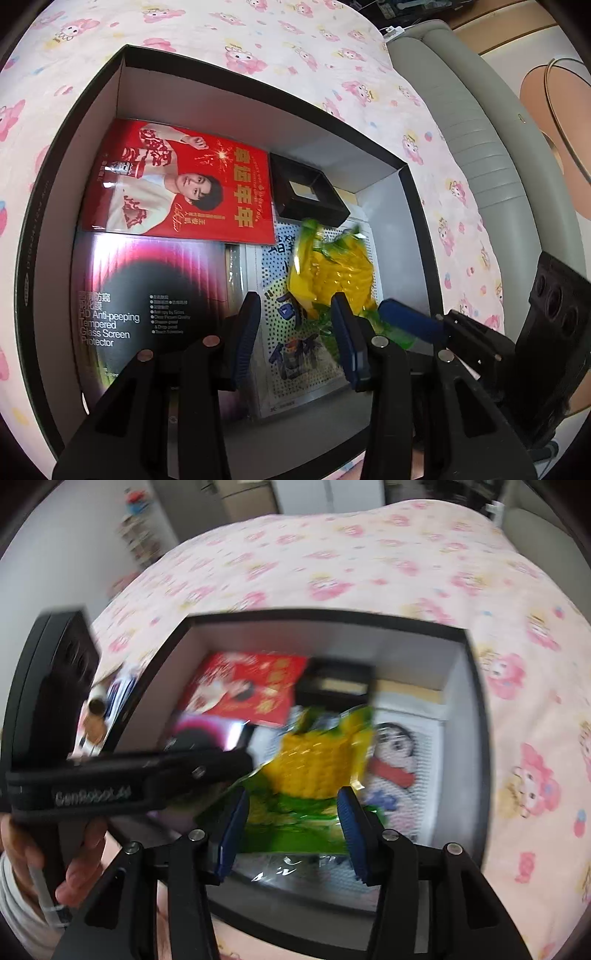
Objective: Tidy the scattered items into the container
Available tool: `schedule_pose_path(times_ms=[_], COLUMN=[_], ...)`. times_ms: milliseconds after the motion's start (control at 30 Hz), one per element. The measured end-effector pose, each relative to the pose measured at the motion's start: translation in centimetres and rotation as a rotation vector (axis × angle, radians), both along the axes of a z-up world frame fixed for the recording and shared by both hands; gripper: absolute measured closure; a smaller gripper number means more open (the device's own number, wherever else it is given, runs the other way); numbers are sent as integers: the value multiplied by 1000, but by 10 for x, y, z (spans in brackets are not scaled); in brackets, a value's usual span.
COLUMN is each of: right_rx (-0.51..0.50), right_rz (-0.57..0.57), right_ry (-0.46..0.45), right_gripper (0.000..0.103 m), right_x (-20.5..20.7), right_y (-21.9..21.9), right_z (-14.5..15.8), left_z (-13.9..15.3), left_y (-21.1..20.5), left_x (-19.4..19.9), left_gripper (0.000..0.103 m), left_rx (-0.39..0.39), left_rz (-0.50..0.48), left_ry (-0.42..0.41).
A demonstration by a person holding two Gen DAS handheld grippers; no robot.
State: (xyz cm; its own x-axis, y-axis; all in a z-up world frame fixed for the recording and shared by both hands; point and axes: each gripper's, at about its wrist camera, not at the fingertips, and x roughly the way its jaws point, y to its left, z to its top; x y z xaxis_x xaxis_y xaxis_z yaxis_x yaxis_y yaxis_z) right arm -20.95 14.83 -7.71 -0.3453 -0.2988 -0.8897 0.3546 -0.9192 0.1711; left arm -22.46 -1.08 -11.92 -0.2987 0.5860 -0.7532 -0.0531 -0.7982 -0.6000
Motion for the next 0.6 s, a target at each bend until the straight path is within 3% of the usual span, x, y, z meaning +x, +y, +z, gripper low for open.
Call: schedule_pose_path(times_ms=[233, 367, 600], right_rx=[125, 251, -28], right_rz=[-121, -217, -211], right_ry=[9, 122, 67], right_gripper=[58, 58, 57], right_x=[-6, -8, -2], right_y=[18, 38, 58], right_z=[-9, 6, 28], left_z=[-4, -5, -5], left_y=[11, 15, 25], left_x=[2, 4, 4], left_gripper=[64, 64, 64], left_rx=[-4, -12, -11], left_rz=[-35, -44, -86], left_ry=[-9, -3, -9])
